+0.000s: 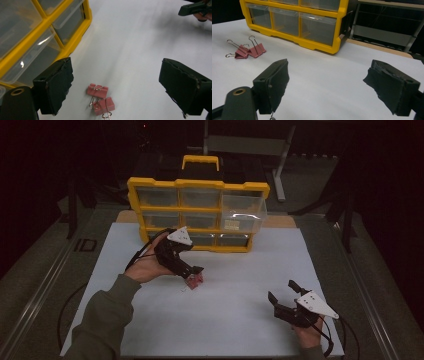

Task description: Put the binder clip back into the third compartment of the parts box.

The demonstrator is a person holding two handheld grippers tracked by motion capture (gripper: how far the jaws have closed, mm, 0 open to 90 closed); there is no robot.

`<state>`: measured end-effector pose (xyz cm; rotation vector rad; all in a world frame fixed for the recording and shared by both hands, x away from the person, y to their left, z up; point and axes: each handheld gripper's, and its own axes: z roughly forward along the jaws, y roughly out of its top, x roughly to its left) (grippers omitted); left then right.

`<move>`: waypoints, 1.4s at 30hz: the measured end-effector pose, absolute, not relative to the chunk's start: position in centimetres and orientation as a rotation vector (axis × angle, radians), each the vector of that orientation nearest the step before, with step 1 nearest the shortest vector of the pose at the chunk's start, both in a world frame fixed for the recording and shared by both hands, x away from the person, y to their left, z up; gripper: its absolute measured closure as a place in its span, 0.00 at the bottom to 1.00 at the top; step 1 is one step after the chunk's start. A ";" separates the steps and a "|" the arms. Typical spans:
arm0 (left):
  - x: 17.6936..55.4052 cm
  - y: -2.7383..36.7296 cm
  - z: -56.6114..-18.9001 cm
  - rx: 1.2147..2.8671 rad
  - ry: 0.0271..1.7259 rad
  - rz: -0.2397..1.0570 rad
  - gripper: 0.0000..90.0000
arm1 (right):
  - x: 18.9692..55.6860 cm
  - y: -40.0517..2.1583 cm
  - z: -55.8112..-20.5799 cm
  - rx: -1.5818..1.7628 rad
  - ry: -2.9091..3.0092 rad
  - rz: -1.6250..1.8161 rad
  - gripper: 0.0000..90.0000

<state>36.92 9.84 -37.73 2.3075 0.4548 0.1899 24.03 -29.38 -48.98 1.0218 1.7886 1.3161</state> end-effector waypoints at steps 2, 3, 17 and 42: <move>36.9 9.9 -38.1 2.312 0.460 0.186 0.13 | 24.0 -29.4 -49.0 1.022 1.789 1.315 0.18; 36.9 9.8 -38.2 2.308 0.467 0.180 0.13 | 24.0 -29.4 -49.0 1.021 1.789 1.315 0.18; 37.3 9.9 -40.4 2.327 0.520 0.152 0.15 | 24.0 -29.4 -49.0 1.021 1.790 1.314 0.18; 37.7 8.8 -43.5 2.393 0.633 0.185 0.20 | 24.0 -29.4 -49.0 1.024 1.787 1.310 0.18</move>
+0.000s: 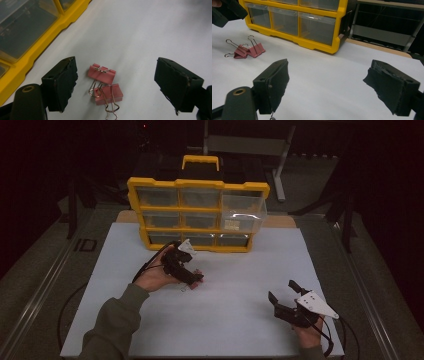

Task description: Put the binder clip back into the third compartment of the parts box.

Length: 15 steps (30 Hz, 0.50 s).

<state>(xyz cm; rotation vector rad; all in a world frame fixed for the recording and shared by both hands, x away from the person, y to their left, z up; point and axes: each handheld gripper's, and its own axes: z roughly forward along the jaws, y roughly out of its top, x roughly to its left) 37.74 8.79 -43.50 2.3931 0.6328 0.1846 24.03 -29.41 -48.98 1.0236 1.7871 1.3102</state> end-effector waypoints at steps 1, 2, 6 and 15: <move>37.7 8.8 -43.6 2.393 0.636 0.183 0.21 | 24.0 -29.4 -49.0 1.025 1.788 1.309 0.18; 37.7 8.8 -43.7 2.393 0.642 0.181 0.21 | 24.0 -29.4 -49.0 1.025 1.788 1.309 0.18; 37.8 8.7 -43.9 2.394 0.666 0.192 0.22 | 24.0 -29.4 -49.0 1.024 1.789 1.308 0.18; 37.6 8.2 -44.6 2.401 0.688 0.196 0.24 | 24.0 -29.4 -49.0 1.023 1.789 1.310 0.18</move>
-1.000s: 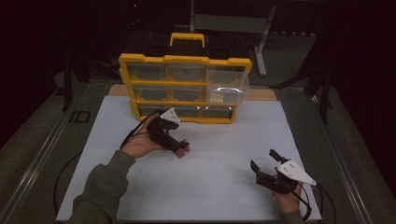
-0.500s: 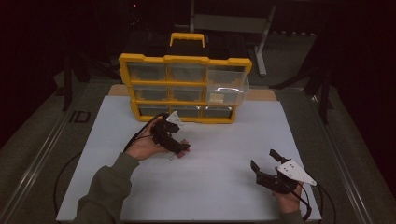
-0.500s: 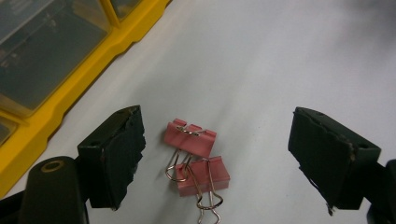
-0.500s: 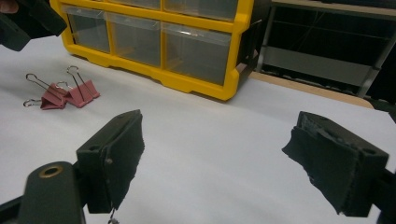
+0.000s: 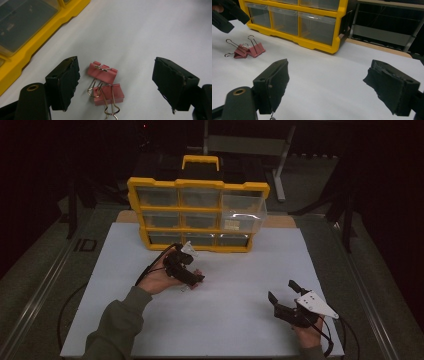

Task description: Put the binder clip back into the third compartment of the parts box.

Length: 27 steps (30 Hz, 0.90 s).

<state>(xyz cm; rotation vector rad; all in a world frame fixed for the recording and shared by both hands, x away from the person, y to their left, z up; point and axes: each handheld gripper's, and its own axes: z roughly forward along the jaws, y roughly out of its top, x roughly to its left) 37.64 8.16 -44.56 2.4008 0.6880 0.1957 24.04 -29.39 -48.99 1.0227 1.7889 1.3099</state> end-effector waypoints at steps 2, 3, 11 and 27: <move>37.6 8.0 -44.8 2.403 0.695 0.194 0.24 | 24.0 -29.4 -49.0 1.023 1.789 1.310 0.18; 37.6 7.9 -44.9 2.405 0.696 0.193 0.25 | 24.0 -29.4 -49.0 1.022 1.789 1.308 0.18; 37.8 7.6 -45.9 2.414 0.735 0.184 0.30 | 24.0 -29.4 -49.0 1.021 1.789 1.307 0.18; 38.6 7.1 -47.5 2.415 0.845 0.171 0.49 | 24.1 -29.3 -49.0 1.022 1.792 1.306 0.18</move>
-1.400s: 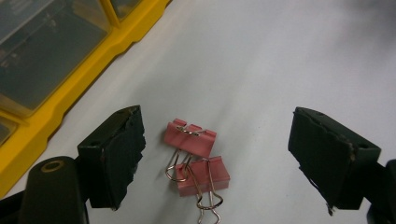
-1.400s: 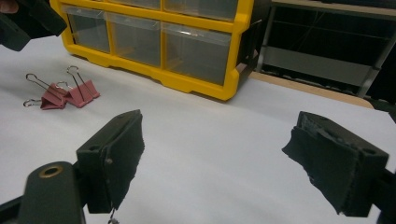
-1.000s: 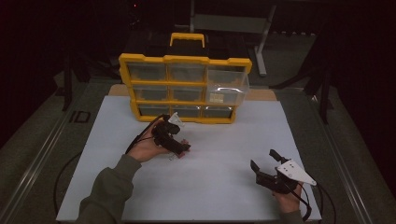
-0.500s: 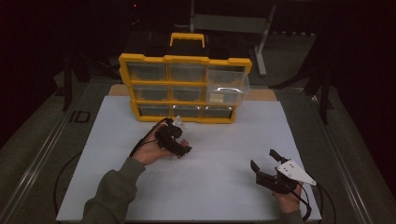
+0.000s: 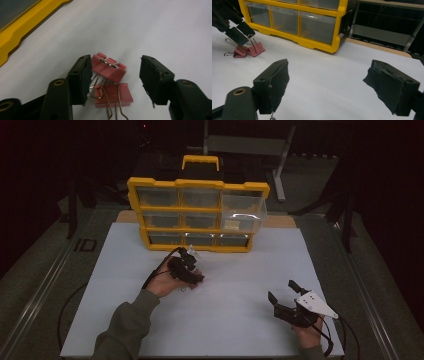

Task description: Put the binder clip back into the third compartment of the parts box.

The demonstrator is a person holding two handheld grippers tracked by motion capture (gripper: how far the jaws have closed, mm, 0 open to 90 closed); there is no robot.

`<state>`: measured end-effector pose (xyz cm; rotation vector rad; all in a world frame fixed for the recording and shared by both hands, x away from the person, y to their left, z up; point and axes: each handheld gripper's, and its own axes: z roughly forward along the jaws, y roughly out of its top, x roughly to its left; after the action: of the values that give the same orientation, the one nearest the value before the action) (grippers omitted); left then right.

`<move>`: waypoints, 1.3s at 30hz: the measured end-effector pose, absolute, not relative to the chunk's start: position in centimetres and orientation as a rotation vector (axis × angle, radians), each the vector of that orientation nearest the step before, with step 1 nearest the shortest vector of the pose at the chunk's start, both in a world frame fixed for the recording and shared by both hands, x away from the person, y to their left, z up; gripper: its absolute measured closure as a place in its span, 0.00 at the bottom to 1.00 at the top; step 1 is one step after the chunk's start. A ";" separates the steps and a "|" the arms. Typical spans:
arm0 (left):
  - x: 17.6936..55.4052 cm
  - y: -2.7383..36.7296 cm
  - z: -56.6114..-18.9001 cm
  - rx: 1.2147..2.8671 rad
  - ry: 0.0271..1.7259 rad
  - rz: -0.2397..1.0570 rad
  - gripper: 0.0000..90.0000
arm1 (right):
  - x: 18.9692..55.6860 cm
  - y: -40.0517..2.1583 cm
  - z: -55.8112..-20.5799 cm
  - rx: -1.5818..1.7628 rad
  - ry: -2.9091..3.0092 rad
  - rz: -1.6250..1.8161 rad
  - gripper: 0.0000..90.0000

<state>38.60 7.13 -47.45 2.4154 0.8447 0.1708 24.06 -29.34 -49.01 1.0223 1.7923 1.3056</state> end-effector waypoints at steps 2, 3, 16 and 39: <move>38.8 7.0 -47.6 2.410 0.855 0.187 0.52 | 24.1 -29.4 -49.0 1.023 1.792 1.305 0.18; 38.8 7.0 -47.7 2.409 0.861 0.183 0.55 | 24.1 -29.4 -49.0 1.023 1.793 1.304 0.18; 39.2 6.9 -47.9 2.374 0.917 0.168 0.82 | 24.1 -29.4 -49.1 1.033 1.794 1.287 0.18; 38.2 6.2 -47.4 2.388 0.752 0.090 0.98 | 24.1 -29.3 -49.1 1.030 1.798 1.277 0.18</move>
<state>38.17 6.23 -47.44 2.3881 0.7518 0.0899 24.13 -29.31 -49.09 1.0295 1.7977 1.2770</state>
